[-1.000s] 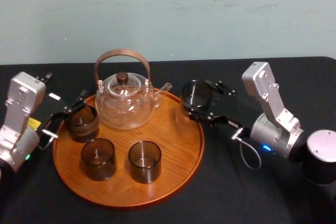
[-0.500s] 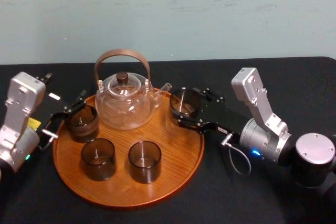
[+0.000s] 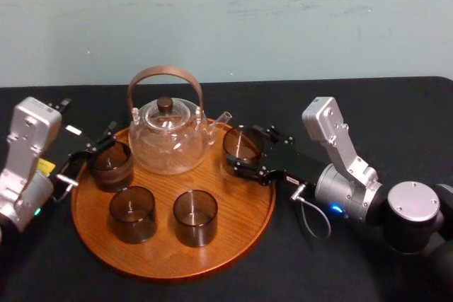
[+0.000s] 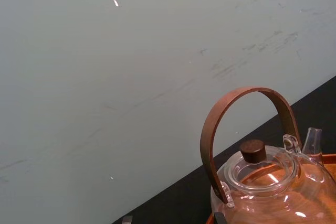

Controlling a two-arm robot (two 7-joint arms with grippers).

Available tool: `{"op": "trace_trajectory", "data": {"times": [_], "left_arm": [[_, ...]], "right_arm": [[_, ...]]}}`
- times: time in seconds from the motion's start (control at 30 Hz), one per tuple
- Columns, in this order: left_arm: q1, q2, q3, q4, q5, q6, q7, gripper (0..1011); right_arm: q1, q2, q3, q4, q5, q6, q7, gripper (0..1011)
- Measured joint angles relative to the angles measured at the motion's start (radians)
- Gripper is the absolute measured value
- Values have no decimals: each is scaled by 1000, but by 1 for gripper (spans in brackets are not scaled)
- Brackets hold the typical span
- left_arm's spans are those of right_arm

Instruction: Pick up the glass from the table and place it on the tray.

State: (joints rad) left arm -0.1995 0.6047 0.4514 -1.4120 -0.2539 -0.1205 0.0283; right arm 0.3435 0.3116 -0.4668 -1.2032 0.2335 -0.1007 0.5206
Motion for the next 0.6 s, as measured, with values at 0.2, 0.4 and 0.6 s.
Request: {"op": "trace_trajectory", "data": {"times": [0.2, 0.4, 0.6], "left_arm": [[0, 0, 0, 0, 0, 0, 0, 1001], [0, 0, 0, 0, 0, 0, 0, 1001], [0, 0, 0, 0, 0, 0, 0, 1001]], "right_arm": [[10, -7, -6, 20, 0, -3, 4, 900], [14, -10, -9, 30, 2, -3, 7, 900], [19, -13, -14, 41, 3, -5, 14, 900]]}}
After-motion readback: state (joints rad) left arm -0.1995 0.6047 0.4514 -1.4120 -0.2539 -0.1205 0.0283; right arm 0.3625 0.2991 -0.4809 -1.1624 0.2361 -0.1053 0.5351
